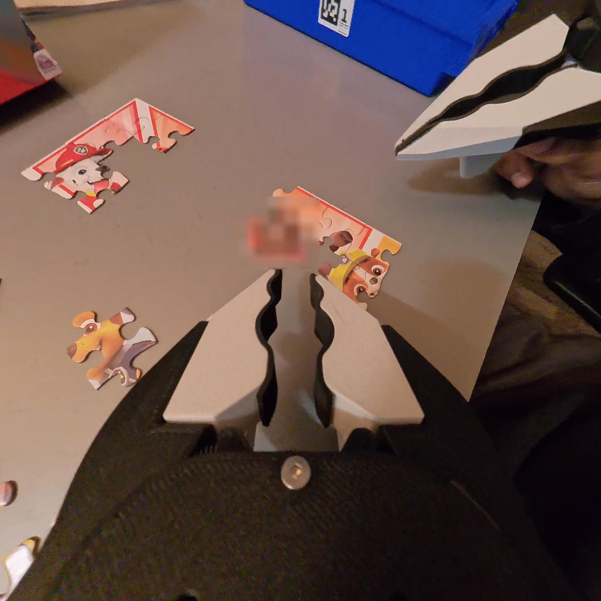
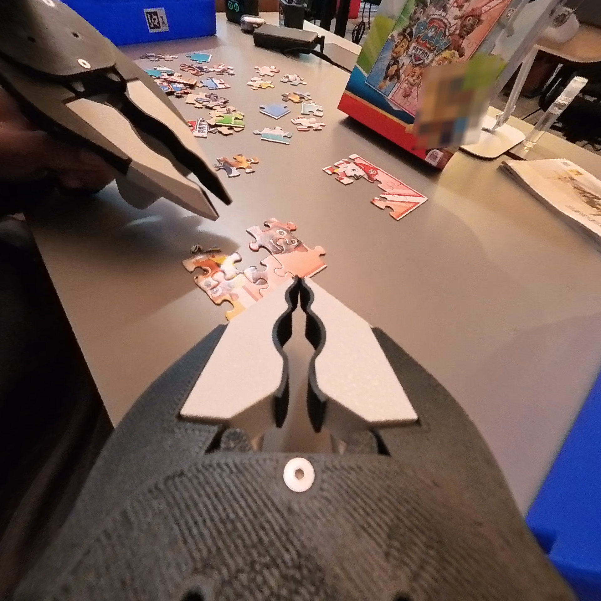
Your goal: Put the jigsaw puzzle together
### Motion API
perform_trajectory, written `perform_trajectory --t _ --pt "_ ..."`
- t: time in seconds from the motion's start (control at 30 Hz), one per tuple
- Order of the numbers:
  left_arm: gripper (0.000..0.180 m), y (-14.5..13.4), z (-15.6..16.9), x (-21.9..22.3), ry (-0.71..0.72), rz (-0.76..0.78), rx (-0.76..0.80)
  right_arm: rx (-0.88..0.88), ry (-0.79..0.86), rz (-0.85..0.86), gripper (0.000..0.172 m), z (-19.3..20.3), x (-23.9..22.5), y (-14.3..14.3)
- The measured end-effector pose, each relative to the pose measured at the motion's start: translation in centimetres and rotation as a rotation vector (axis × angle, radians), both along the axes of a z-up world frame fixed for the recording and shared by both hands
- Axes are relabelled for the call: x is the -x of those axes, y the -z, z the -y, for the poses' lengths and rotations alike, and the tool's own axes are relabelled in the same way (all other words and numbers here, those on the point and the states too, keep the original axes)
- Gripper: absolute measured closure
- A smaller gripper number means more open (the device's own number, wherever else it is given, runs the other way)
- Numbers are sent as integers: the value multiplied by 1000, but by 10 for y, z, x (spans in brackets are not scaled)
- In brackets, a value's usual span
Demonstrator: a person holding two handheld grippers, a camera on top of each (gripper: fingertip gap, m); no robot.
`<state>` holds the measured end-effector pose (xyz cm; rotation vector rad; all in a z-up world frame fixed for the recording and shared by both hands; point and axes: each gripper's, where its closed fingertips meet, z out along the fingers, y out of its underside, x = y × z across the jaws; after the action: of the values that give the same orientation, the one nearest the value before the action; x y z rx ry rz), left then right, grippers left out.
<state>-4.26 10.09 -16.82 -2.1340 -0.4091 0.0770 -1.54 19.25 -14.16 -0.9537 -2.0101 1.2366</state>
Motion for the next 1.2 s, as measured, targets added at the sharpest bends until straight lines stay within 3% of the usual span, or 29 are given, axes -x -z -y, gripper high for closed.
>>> perform_trajectory --t 0.43,0.9,1.2 --pt "175 5 3 8 -62 -33 49 106 -34 36 172 -1 -1 -5" --pt "174 3 5 12 -73 96 -18 87 -23 20 172 -2 -1 -6" --pt "174 5 6 14 -96 70 9 83 -26 37 172 -1 -1 -3"
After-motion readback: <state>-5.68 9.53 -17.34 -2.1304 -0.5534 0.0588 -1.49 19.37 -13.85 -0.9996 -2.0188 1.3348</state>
